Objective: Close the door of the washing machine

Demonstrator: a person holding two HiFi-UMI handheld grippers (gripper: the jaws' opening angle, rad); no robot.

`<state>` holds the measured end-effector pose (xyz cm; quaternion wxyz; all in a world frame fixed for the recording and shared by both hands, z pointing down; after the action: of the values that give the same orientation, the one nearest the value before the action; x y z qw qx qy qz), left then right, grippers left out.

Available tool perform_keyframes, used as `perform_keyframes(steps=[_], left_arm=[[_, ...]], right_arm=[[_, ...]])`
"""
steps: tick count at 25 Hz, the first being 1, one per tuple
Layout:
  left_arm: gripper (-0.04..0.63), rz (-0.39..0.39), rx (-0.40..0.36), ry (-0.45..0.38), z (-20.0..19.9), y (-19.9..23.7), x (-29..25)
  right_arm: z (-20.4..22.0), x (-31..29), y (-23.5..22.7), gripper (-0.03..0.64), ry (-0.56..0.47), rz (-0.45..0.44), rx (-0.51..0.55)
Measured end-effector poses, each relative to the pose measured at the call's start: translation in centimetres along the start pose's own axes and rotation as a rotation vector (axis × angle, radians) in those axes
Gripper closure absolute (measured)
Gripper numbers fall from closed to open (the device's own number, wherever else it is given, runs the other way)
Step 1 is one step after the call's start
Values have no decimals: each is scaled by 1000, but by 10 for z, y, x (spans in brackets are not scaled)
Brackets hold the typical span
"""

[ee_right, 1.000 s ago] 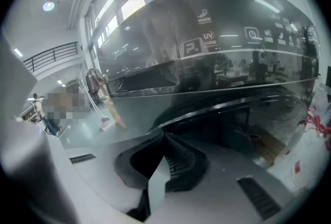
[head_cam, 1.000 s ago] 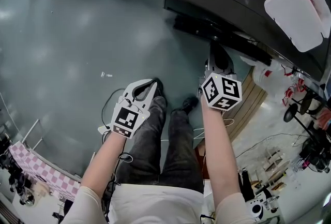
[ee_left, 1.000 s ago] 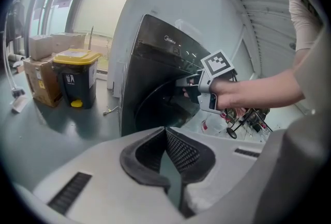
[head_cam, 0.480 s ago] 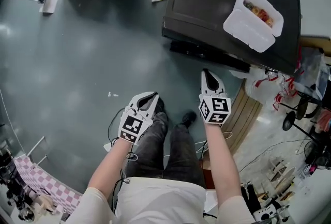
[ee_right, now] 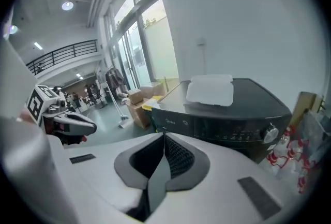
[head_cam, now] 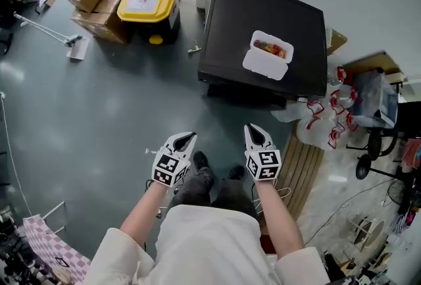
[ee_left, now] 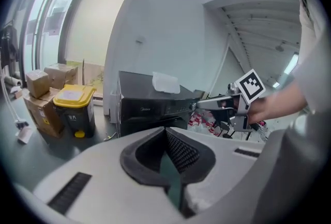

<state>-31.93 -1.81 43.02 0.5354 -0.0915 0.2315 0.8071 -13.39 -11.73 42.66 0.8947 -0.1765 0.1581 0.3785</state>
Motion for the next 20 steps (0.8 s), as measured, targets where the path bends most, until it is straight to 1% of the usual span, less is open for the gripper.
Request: perform_keyframes(steps=[7, 9, 13, 20], left_arm=[[586, 23, -14, -49, -65, -48, 46], [586, 35, -26, -64, -83, -61, 57], [586, 49, -50, -107, -114, -81, 75], [586, 28, -116, -202, -166, -107, 97]], right_arm=[[-66, 77, 30, 586, -57, -40, 56], [-85, 98, 35, 586, -70, -39, 68], [-117, 134, 36, 586, -95, -23, 88], [-162, 181, 27, 586, -181, -47, 101]])
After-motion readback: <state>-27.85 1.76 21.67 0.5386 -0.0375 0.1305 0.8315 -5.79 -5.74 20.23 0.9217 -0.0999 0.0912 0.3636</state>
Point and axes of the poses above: the fingertips, and each gripper's own axes: x backward along the fingers, y to its left, z out of its underside, the point moved 3 cm from there along x, backward along the fingers, and after that the axes turned 9 degrees about -y, right-handed, at the moved point
